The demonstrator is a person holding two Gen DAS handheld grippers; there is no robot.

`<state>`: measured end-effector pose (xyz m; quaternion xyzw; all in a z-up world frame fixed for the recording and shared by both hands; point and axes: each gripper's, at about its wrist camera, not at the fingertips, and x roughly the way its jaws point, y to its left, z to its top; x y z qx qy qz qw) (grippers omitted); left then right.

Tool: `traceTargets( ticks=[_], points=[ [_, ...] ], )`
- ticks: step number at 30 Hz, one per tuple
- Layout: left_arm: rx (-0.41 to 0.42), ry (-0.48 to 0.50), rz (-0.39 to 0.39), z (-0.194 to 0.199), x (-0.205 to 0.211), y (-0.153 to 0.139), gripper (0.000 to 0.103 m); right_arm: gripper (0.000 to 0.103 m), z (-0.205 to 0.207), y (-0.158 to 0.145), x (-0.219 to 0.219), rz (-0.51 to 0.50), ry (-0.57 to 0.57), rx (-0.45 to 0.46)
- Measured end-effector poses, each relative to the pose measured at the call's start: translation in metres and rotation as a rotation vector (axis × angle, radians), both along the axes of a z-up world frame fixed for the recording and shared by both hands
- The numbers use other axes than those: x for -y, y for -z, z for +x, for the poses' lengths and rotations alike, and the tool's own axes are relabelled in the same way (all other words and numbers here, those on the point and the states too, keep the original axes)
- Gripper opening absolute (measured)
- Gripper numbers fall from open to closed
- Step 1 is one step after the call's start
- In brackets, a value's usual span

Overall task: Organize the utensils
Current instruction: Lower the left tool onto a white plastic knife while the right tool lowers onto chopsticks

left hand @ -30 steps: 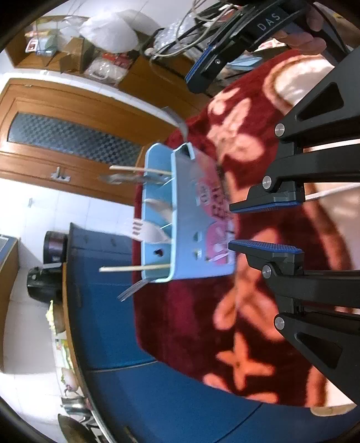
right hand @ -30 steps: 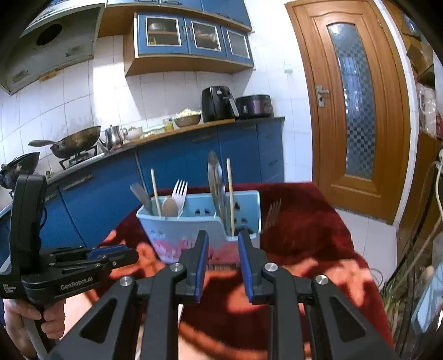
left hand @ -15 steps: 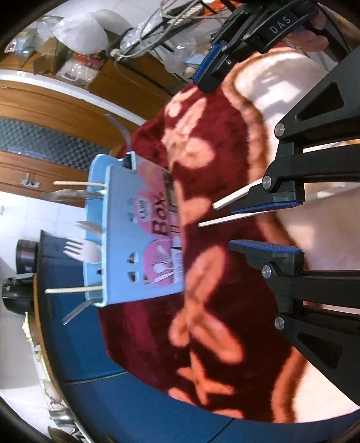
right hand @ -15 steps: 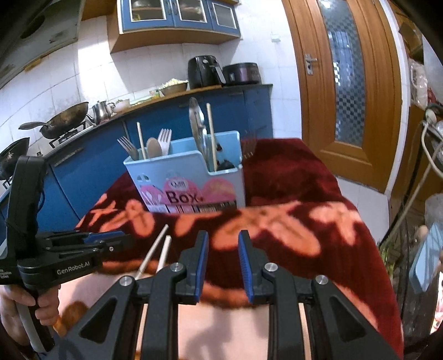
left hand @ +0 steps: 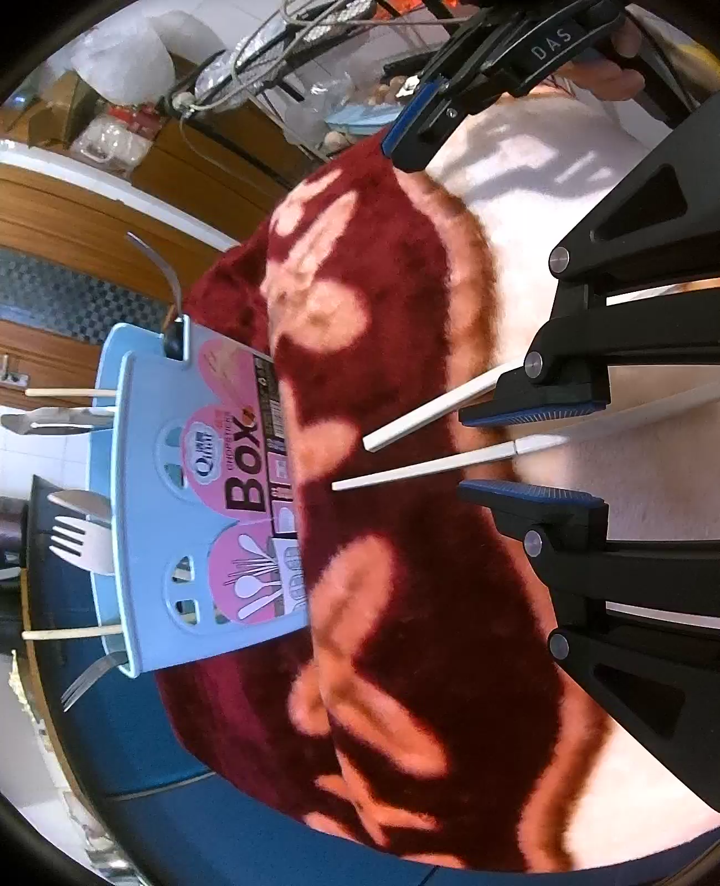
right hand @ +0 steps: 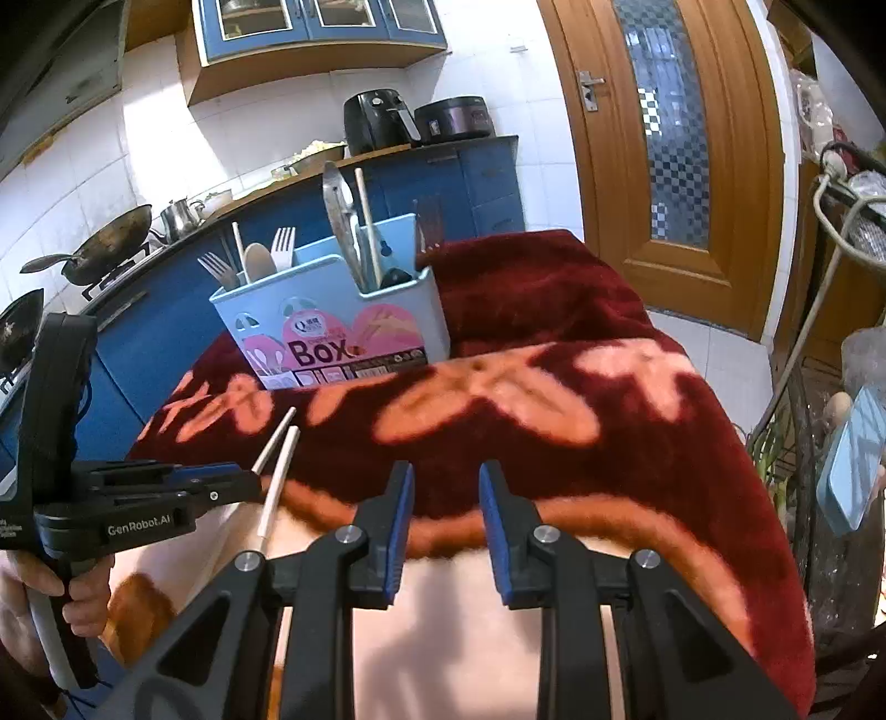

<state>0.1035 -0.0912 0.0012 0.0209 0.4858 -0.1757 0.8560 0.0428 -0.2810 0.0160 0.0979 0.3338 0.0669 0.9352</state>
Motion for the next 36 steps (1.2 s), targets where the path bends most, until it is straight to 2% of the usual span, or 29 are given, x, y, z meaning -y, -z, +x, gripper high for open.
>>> traceTargets(
  ticks=[9,19,23,29,36],
  points=[
    [-0.04,0.016,0.045,0.009,0.008,0.004,0.019,0.027,-0.001,0.013,0.011,0.039,0.001,-0.022],
    [-0.15,0.067,0.09,0.037,0.019,0.006,0.019,0.028,-0.001,0.017,0.017,0.059,0.005,-0.03],
    [-0.171,0.069,0.095,0.044,0.02,0.006,0.009,0.028,0.0,0.02,0.017,0.069,0.003,-0.039],
    [-0.169,0.025,-0.006,0.044,0.002,0.007,0.005,0.028,0.001,0.017,0.011,0.054,-0.014,-0.051],
    [-0.08,-0.061,-0.099,0.026,-0.034,0.0,0.004,0.028,0.005,0.008,-0.007,0.028,-0.063,-0.069]
  ],
)
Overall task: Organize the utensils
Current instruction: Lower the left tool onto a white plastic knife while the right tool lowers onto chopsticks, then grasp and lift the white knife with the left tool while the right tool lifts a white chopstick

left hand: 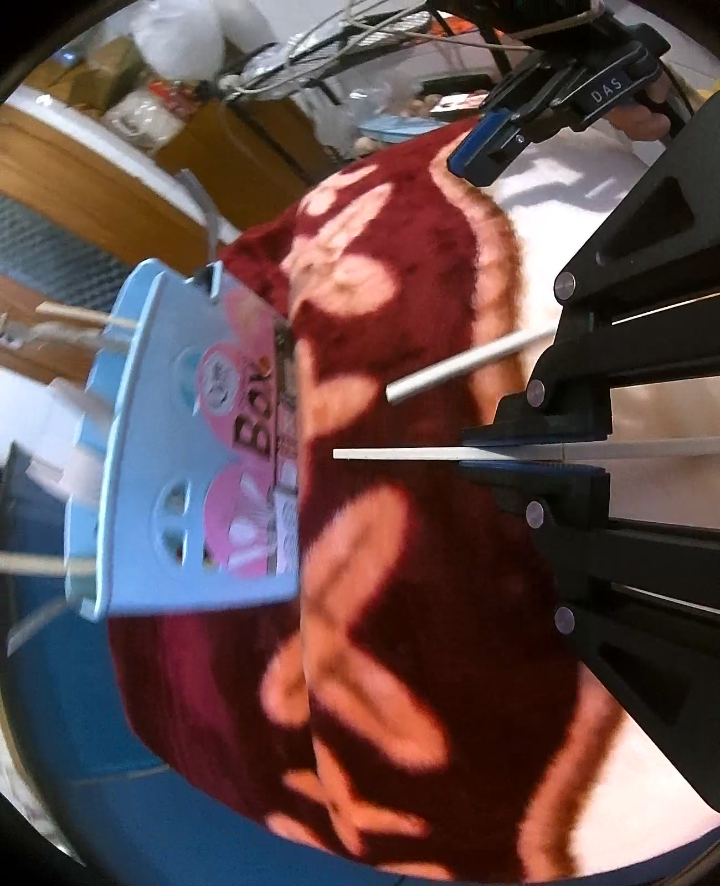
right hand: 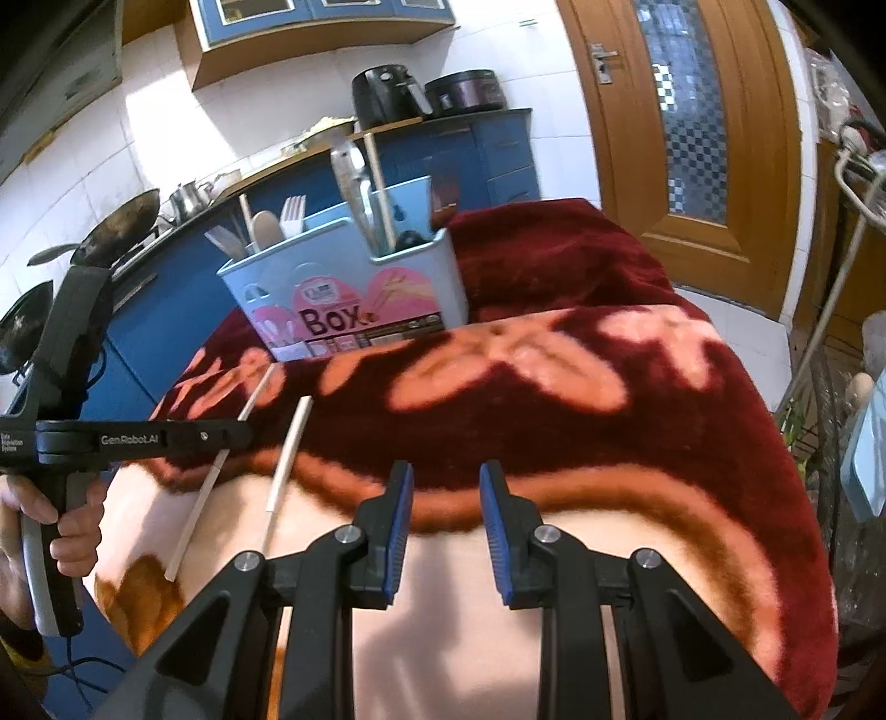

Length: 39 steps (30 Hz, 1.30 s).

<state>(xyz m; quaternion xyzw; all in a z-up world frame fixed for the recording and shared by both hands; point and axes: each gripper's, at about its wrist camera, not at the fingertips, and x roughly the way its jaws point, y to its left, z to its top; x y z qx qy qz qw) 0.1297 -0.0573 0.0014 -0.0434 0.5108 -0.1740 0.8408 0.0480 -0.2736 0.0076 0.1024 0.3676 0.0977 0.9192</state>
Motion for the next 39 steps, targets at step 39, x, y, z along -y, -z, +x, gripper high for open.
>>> traceTargets(
  ticks=[39],
  points=[
    [0.379,-0.157,-0.087,-0.043,-0.08,-0.042,0.004,0.02,0.097,0.013,-0.116,-0.144,-0.335,-0.507]
  ],
)
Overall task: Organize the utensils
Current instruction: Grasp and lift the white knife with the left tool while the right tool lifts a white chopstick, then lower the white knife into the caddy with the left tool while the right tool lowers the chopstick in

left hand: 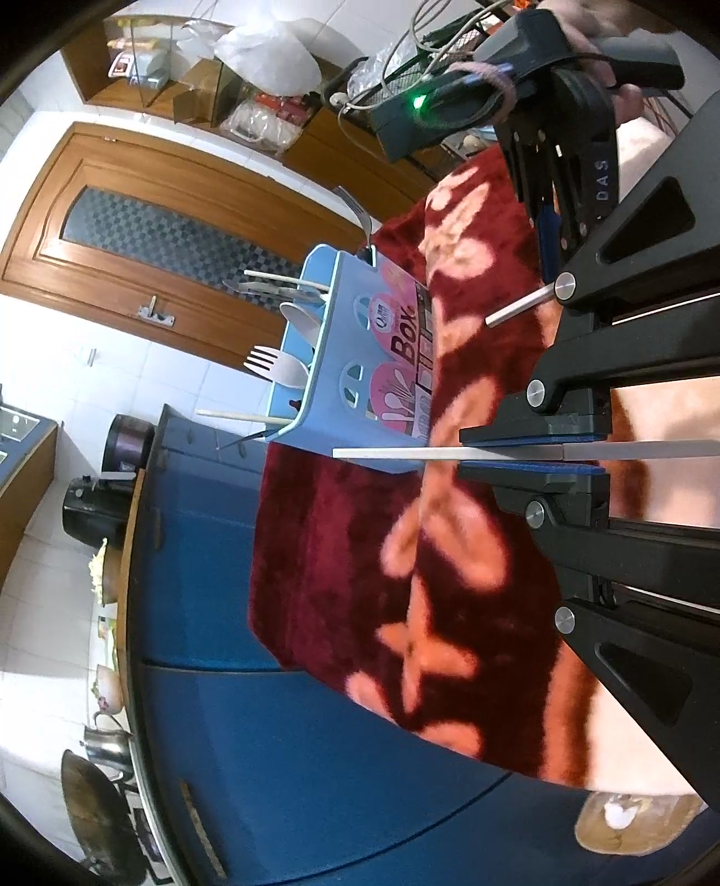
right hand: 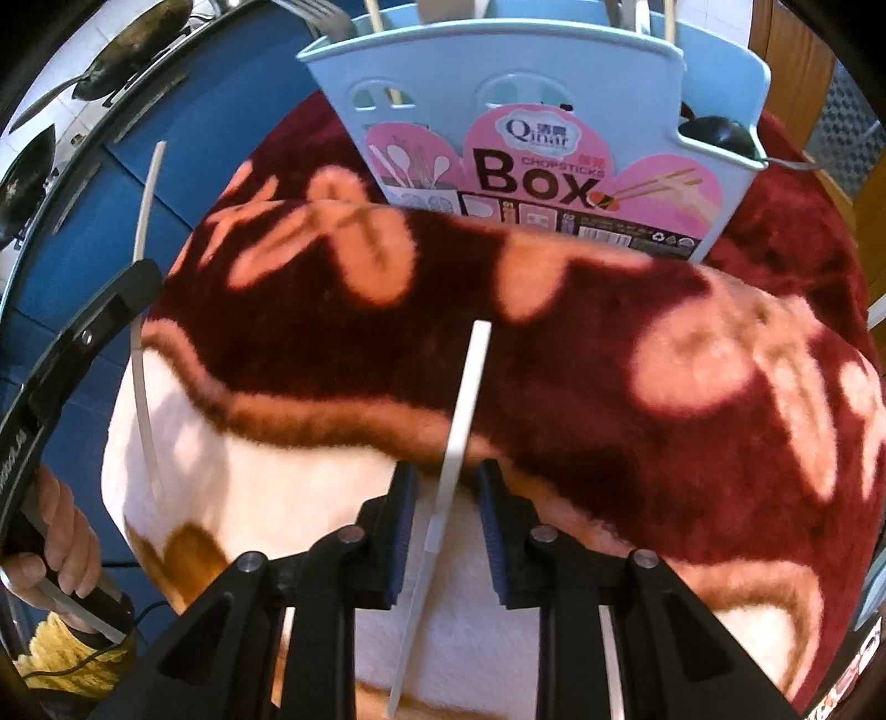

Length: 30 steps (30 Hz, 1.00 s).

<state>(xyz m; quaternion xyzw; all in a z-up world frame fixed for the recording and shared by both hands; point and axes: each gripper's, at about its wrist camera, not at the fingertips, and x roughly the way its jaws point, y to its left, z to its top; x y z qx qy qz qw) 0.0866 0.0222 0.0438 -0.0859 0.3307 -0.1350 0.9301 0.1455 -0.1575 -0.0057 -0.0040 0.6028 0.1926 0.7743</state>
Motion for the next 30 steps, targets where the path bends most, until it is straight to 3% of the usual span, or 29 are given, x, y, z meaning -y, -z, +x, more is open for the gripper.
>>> traceTargets(
  ticks=[3,11,20,30],
  points=[
    [0.006,0.001,-0.005,0.001,0.001,-0.002,0.004,0.011,0.006,0.001,0.004,0.009,0.01,-0.014],
    [0.031,0.009,-0.017,0.006,0.008,-0.009,0.004,0.008,-0.003,-0.003,0.027,0.144,0.079,0.026],
    [0.106,0.015,-0.033,0.013,0.021,-0.028,0.004,0.008,-0.024,-0.047,0.055,0.31,0.126,0.285],
    [0.227,-0.01,-0.049,0.036,0.036,-0.057,0.004,0.008,-0.027,-0.089,0.081,0.389,0.185,0.54]
  ],
)
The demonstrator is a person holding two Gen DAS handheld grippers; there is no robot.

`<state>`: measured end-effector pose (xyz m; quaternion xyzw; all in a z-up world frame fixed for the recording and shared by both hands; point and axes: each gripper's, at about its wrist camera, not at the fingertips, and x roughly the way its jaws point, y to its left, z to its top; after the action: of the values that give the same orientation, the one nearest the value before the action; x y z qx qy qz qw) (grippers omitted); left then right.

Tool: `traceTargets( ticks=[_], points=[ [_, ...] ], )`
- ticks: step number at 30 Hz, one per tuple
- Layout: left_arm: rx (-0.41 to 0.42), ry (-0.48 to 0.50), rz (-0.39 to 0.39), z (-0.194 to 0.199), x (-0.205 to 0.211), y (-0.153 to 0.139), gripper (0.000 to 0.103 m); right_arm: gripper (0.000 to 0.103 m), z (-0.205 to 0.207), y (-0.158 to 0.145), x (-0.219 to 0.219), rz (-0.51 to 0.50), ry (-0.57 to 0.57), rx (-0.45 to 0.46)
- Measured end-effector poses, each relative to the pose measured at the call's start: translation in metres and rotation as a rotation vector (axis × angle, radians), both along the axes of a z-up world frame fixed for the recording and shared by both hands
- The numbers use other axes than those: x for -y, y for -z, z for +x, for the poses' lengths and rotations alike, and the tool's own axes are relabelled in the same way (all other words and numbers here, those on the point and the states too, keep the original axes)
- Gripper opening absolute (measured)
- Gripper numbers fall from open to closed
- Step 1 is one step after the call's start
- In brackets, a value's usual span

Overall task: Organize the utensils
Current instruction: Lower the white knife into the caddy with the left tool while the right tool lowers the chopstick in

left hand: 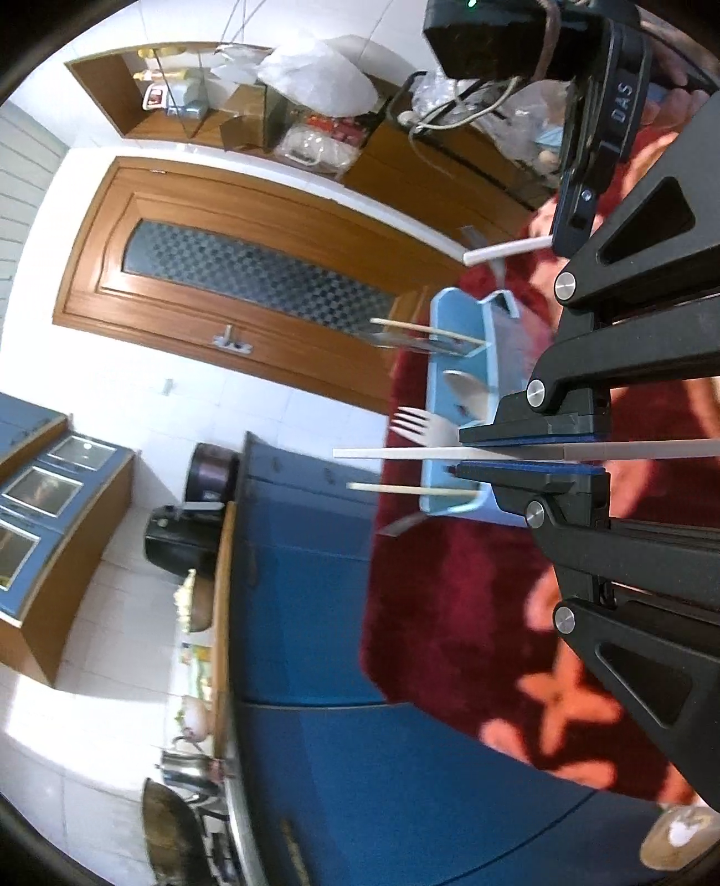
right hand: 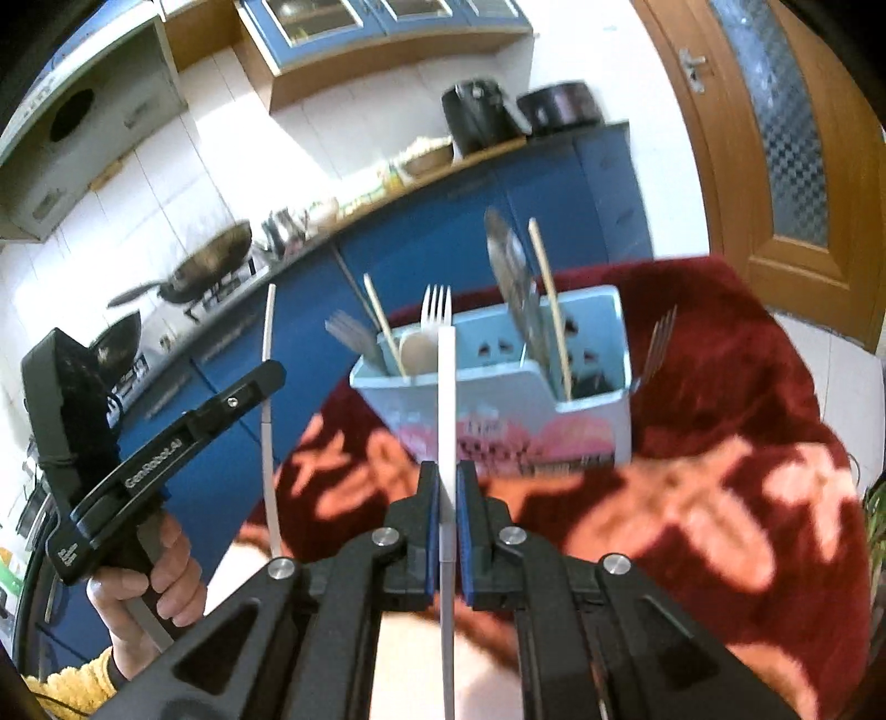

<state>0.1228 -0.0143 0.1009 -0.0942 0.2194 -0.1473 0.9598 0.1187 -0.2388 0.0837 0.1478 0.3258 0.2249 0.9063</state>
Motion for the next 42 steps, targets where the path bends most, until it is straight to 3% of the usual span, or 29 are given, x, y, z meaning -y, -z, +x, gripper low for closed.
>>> traceTargets(
  ticks=[11,18,29,35,42],
  points=[
    [0.133,-0.062,-0.023,0.036,0.009,-0.03,0.004,0.008,0.022,-0.015,0.014,0.059,0.065,0.103],
    [0.165,-0.095,-0.046,0.06,0.012,-0.036,0.004,0.008,0.036,-0.024,0.017,0.047,0.112,0.186],
    [0.247,-0.156,-0.023,0.082,0.021,-0.027,0.004,0.008,0.065,-0.036,0.012,0.007,0.208,0.345],
    [0.243,-0.173,-0.023,0.093,0.022,-0.008,0.004,0.008,0.08,-0.034,0.001,-0.06,0.274,0.451],
    [0.234,-0.147,-0.007,0.099,0.025,0.008,0.004,0.008,0.099,-0.019,-0.004,-0.13,0.286,0.473]
  ],
)
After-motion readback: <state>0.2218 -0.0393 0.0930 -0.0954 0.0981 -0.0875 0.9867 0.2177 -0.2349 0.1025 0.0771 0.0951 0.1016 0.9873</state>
